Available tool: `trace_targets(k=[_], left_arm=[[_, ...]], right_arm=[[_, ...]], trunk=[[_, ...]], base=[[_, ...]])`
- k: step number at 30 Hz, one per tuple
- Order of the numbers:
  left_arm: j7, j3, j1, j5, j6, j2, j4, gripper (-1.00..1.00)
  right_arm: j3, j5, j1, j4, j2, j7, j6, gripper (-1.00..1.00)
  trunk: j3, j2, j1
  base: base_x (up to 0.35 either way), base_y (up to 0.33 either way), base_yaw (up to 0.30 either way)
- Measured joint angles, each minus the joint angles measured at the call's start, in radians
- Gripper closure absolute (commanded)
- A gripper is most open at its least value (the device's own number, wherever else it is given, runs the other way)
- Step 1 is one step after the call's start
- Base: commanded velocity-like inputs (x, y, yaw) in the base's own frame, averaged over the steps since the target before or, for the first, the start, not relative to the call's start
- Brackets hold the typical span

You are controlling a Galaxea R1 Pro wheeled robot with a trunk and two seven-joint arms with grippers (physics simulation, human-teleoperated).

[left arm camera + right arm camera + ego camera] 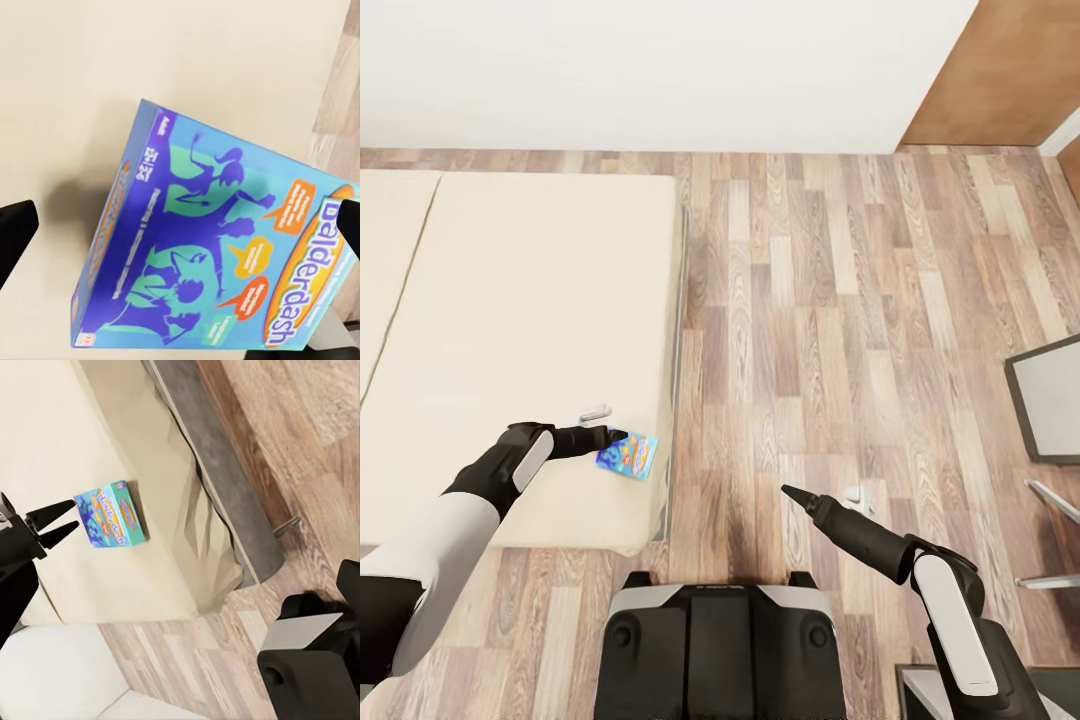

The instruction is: Put all the toys in the child's room - the three board games (two on the bed and one on the table), the two jigsaw puzzles on the table, and the tennis ball on the table - inside the toy box on the table in the child's room.

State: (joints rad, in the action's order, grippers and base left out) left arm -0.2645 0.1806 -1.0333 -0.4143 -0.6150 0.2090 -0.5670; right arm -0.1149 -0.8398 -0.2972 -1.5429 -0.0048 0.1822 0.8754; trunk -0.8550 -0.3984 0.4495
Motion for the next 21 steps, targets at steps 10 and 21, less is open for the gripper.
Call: trace_targets(k=[10, 21], left_arm=[[0.0, 0.003, 0.0, -0.002, 0.001, 0.0, 0.0, -1.0], [-0.001, 0.004, 0.0, -0.002, 0.0, 0.0, 0.0, -1.0]], right_arm=[[-0.001, 0.0, 0.0, 0.0, 0.0, 0.0, 0.0, -1.0], [-0.002, 0.0, 0.0, 0.0, -0.001, 0.0, 0.0, -1.0]], trunk=[[-0.016, 0.0, 0.0], [-0.027, 0.0, 0.0]], base=[[0.0, 0.0, 0.0], [0.0, 0.0, 0.0]])
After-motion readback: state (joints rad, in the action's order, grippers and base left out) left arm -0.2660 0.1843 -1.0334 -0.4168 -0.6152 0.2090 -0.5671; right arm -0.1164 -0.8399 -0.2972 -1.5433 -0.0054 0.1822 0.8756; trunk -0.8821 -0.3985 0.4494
